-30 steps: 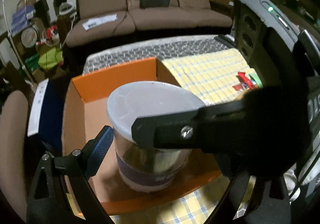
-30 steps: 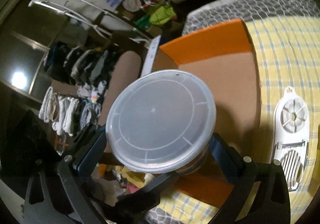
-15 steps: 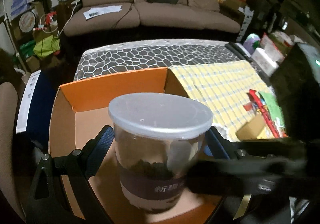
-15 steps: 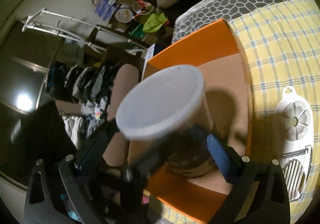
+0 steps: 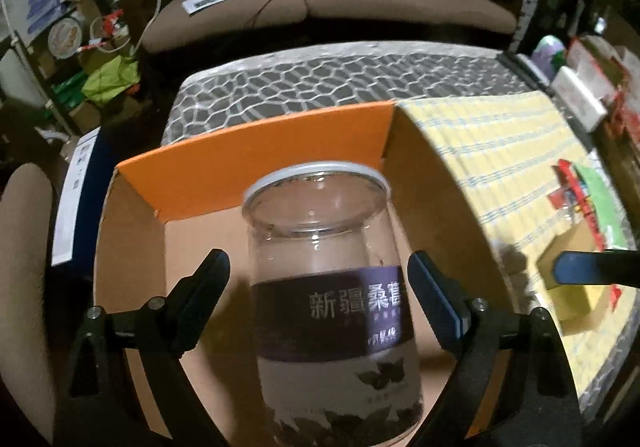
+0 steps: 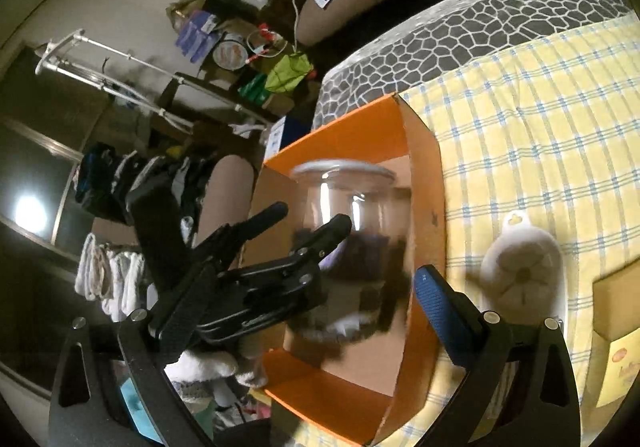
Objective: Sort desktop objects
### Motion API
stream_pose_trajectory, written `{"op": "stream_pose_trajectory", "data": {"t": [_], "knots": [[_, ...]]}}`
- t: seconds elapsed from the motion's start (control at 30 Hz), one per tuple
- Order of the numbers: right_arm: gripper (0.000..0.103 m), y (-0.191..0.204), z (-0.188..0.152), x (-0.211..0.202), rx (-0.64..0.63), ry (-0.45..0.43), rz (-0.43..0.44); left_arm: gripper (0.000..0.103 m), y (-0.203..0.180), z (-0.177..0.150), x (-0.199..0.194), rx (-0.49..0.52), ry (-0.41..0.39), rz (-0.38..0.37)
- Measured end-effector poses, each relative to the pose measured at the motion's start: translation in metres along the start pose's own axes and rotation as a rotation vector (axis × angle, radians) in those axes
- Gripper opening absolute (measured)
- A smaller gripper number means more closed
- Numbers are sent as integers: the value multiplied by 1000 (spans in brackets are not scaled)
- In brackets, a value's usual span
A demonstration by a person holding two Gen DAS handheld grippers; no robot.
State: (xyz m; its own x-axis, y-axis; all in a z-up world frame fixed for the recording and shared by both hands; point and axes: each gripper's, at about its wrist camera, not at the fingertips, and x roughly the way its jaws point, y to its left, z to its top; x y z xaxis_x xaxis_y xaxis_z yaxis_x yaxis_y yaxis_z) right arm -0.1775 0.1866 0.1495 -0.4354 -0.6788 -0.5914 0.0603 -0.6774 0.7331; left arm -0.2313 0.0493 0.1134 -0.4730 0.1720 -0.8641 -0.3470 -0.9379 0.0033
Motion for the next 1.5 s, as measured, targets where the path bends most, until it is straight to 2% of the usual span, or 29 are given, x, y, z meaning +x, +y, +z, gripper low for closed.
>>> {"op": "stream_pose_trajectory", "data": {"t": [0.23, 0.43, 0.53, 0.6, 0.8, 0.93, 1.03, 1.1, 1.23, 1.5], "knots": [[102, 8, -2, -6, -37, -4, -16, 93, 16, -16, -19, -44, -11, -5], [102, 6, -2, -15, -47, -17, -62, 93, 3, -24, -38, 20, -65, 112], [102, 3, -3, -18, -53, -18, -94, 93, -12, -26, -54, 43, -106, 50], [102, 2, -2, -21, -51, -20, -102, 93, -19, -26, -58, 71, -102, 26], [102, -8, 1, -34, -30, -41, -116, 93, -45, -30, -36, 177, -37, 118], [102, -10, 1, -36, -34, -41, -118, 94, -44, -38, -5, 202, 29, 245], [102, -11, 2, -37, -39, -37, -120, 93, -30, -40, 3, 148, 39, 206], [102, -10, 3, -38, -41, -34, -122, 82, -21, -39, 3, 111, 41, 190], [102, -12, 2, -36, -37, -31, -126, 80, -8, -37, 4, 99, 65, 218], [102, -8, -1, -29, -49, -15, -129, 69, 37, -33, -6, -39, 69, 227]]}}
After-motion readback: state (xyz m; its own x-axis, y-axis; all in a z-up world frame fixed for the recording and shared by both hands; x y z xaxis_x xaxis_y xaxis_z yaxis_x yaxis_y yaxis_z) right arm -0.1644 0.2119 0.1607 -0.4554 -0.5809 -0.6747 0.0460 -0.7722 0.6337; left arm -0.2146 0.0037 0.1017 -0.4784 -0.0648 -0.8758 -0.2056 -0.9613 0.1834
